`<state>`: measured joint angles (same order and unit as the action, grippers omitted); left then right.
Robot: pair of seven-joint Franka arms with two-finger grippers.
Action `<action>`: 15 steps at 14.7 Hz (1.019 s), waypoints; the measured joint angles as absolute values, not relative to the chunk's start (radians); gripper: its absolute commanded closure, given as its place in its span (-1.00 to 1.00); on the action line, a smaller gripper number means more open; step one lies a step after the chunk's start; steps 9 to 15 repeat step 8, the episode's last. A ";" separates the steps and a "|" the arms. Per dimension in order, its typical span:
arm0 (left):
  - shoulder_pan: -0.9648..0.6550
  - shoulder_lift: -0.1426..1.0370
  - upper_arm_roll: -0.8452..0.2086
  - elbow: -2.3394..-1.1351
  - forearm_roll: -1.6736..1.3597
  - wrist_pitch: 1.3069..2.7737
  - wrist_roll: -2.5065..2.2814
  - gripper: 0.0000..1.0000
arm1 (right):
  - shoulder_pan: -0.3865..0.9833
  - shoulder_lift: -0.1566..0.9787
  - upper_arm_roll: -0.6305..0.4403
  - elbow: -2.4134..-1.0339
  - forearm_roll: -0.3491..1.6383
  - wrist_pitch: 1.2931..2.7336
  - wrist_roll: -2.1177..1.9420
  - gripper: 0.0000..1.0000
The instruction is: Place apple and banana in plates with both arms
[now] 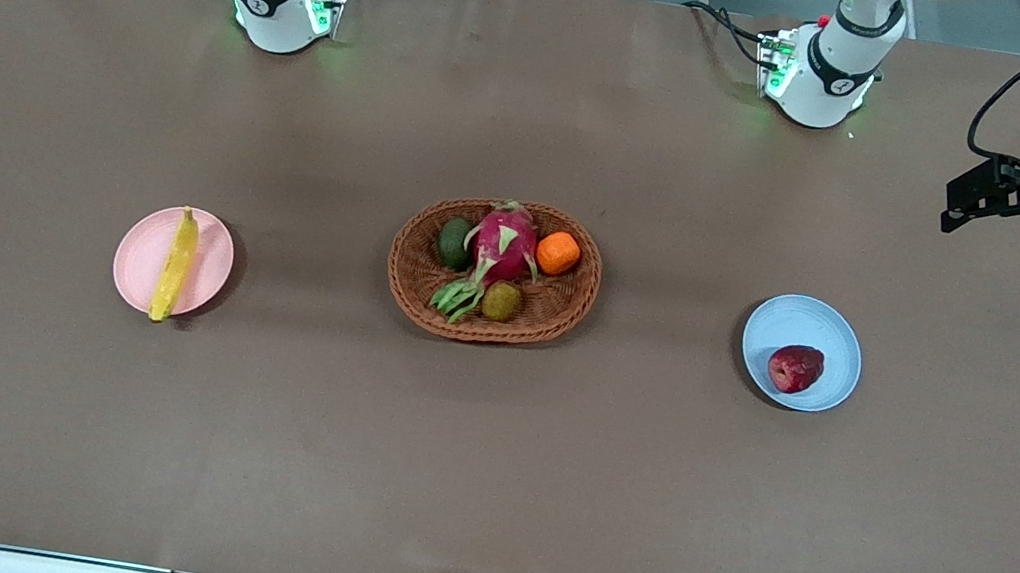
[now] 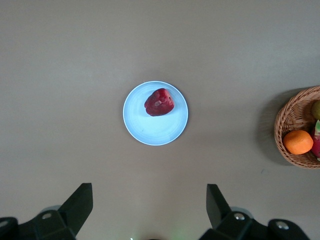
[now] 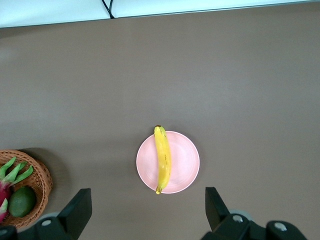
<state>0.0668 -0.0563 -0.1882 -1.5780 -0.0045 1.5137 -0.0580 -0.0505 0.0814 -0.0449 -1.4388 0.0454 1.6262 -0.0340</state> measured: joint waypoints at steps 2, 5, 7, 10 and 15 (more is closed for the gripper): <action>0.067 -0.056 -0.189 -1.577 0.005 1.514 -0.058 -1.00 | -0.051 0.023 -0.045 -1.529 0.042 1.657 -0.034 -1.00; 0.067 -0.056 -0.189 -1.575 0.006 1.514 -0.058 -1.00 | -0.051 -0.033 -0.045 -1.604 0.041 1.674 -0.034 -1.00; 0.067 -0.056 -0.189 -1.574 0.006 1.514 -0.058 -1.00 | -0.051 -0.042 -0.045 -1.617 0.040 1.674 -0.034 -1.00; 0.067 -0.056 -0.189 -1.574 0.006 1.514 -0.058 -1.00 | -0.051 -0.042 -0.044 -1.618 0.038 1.675 -0.034 -1.00; 0.067 -0.056 -0.189 -1.574 0.006 1.514 -0.058 -1.00 | -0.051 -0.042 -0.044 -1.618 0.038 1.675 -0.034 -1.00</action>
